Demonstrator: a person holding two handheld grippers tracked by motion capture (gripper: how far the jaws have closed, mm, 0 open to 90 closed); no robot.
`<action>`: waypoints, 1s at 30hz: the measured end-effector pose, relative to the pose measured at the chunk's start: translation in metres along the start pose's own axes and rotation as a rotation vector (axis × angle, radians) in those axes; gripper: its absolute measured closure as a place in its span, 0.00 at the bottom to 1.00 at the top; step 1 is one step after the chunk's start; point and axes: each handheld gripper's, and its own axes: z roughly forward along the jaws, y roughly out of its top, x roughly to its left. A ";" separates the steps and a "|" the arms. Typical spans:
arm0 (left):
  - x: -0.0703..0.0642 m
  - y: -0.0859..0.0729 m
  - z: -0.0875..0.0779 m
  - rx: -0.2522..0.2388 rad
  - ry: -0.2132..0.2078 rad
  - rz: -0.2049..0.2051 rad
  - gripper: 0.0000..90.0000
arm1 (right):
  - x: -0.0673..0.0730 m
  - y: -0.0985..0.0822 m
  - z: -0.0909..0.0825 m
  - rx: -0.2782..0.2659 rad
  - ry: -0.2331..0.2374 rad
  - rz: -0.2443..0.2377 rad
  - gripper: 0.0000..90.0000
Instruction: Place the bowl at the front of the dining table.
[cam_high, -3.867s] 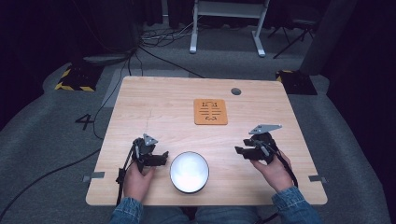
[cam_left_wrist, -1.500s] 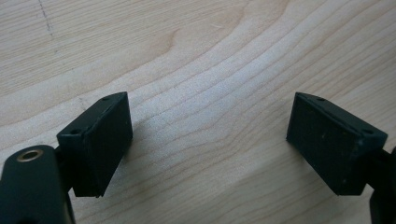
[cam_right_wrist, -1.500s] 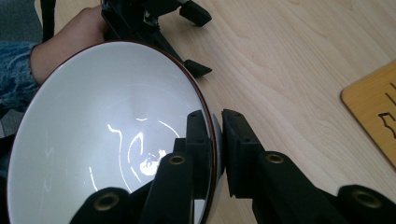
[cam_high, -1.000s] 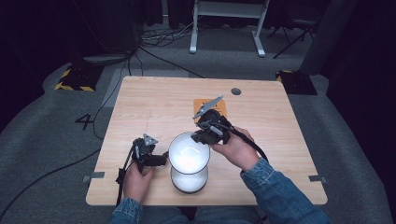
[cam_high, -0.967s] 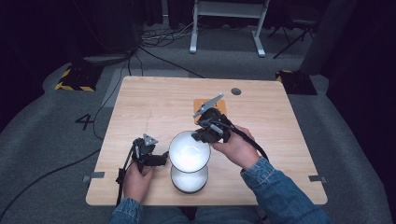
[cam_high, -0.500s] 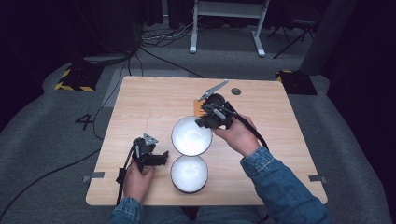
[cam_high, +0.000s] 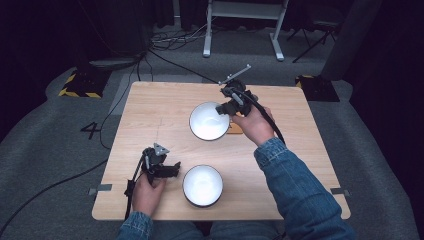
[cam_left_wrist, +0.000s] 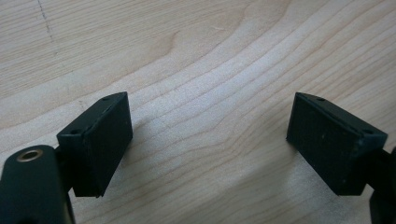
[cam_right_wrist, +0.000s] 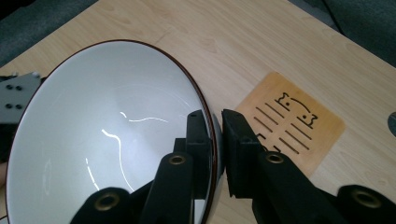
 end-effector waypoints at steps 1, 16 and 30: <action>0.000 0.000 0.000 0.000 0.000 0.000 0.16 | 0.000 0.000 0.000 0.000 0.000 0.000 0.90; 0.000 0.000 0.000 0.000 -0.002 -0.002 0.16 | -0.039 0.025 0.022 -0.003 -0.062 0.121 0.90; 0.000 0.001 0.000 0.004 -0.003 0.001 0.16 | -0.084 0.040 0.042 -0.007 -0.113 0.289 0.90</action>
